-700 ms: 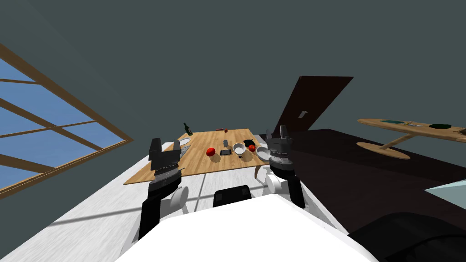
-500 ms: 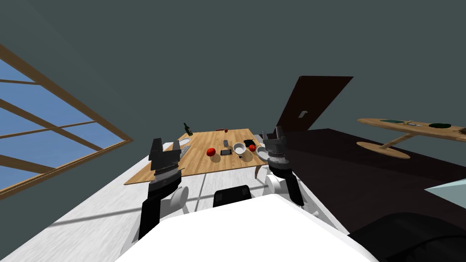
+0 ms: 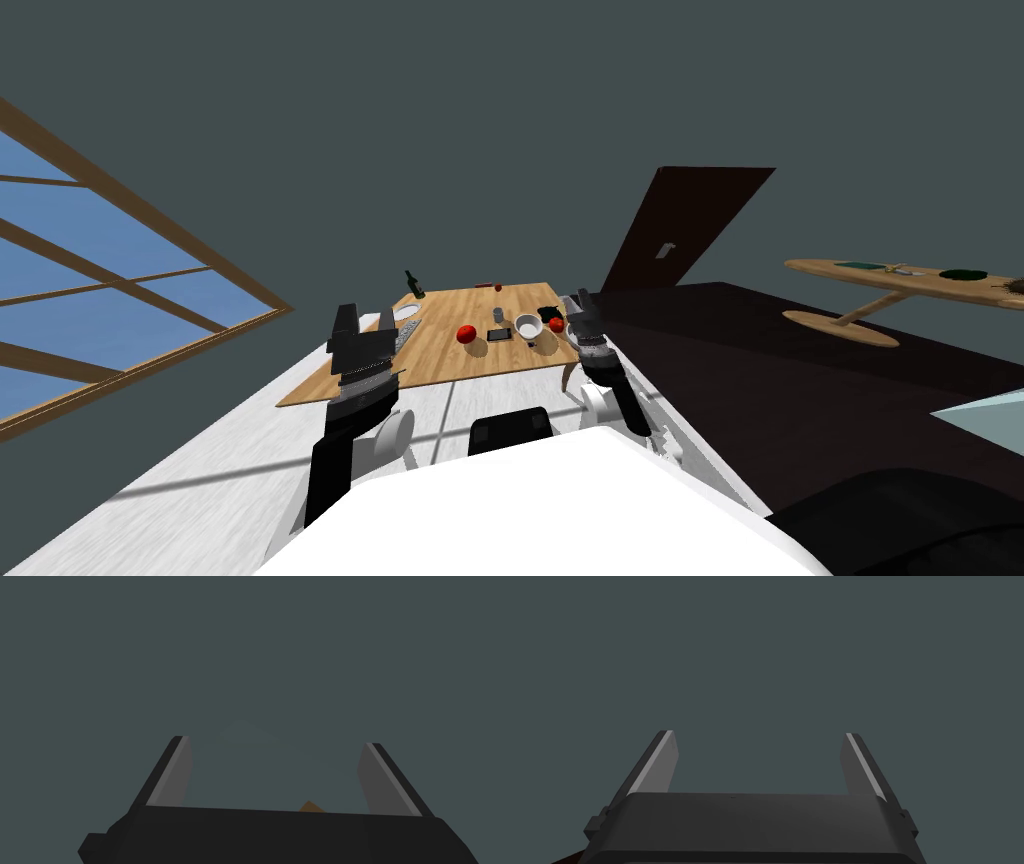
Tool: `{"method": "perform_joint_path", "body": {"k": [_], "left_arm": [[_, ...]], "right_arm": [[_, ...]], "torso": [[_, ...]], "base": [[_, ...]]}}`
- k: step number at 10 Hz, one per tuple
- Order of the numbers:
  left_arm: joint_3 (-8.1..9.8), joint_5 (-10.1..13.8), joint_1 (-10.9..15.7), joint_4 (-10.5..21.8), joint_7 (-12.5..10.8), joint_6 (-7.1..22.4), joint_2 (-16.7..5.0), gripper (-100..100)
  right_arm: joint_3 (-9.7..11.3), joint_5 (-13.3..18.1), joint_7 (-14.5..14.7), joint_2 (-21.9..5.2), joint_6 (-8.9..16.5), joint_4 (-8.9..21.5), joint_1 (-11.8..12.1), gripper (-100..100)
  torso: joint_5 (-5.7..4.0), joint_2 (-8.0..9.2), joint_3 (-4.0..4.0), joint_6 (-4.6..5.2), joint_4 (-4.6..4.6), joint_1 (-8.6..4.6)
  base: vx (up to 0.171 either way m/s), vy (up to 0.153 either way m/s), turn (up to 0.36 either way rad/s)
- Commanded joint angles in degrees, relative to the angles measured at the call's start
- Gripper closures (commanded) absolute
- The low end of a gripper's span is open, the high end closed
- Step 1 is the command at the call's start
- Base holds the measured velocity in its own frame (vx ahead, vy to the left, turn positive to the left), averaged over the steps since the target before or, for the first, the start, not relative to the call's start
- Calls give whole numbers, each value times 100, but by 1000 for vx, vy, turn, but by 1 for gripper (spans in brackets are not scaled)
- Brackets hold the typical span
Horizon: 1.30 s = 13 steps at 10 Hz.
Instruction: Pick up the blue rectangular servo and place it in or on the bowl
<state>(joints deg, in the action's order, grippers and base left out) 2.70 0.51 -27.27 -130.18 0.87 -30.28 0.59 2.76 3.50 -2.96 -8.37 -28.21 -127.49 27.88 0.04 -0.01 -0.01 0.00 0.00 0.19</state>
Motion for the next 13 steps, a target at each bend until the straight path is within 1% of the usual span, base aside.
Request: {"method": "perform_joint_path", "body": {"k": [1,4,5,6,8,9,10,11,13], "left_arm": [[0,0,0,0,0,0,0,0],[0,0,0,0,0,0,0,0],[0,0,0,0,0,0,0,0],[0,0,0,0,0,0,0,0],[0,0,0,0,0,0,0,0],[0,0,0,0,0,0,0,0],[0,0,0,0,0,0,0,0],[0,0,0,0,0,0,0,0],[0,0,0,0,0,0,0,0]], "right_arm": [[61,149,261,-189,127,286,-76,-100],[217,490,760,-510,366,1009,-282,-100],[217,490,803,-510,366,1085,-282,-100],[217,490,803,-510,366,1085,-282,-100],[326,742,1176,-709,538,1500,-434,-100],[326,742,1193,-709,538,1617,-434,-100],[378,875,1391,-802,628,1814,-515,-100],[378,875,1391,-802,628,1890,-515,-100],[473,1155,1744,-971,814,2330,-689,-100]], "torso": [[0,0,0,0,0,0],[2,-1,-1,0,-1,11],[4,0,0,0,0,14],[2,0,0,0,0,5],[-2,-1,0,0,0,-10],[0,-3,-1,0,0,0],[1,-1,0,1,0,1],[1,2,1,-1,1,3],[0,-1,0,0,0,-1]], "base": [[6,65,-15],[4,81,-13],[0,57,-7],[-1,16,2],[3,42,-8],[3,56,-9],[-9,56,-11],[-2,49,-1],[3,62,-12]]}}
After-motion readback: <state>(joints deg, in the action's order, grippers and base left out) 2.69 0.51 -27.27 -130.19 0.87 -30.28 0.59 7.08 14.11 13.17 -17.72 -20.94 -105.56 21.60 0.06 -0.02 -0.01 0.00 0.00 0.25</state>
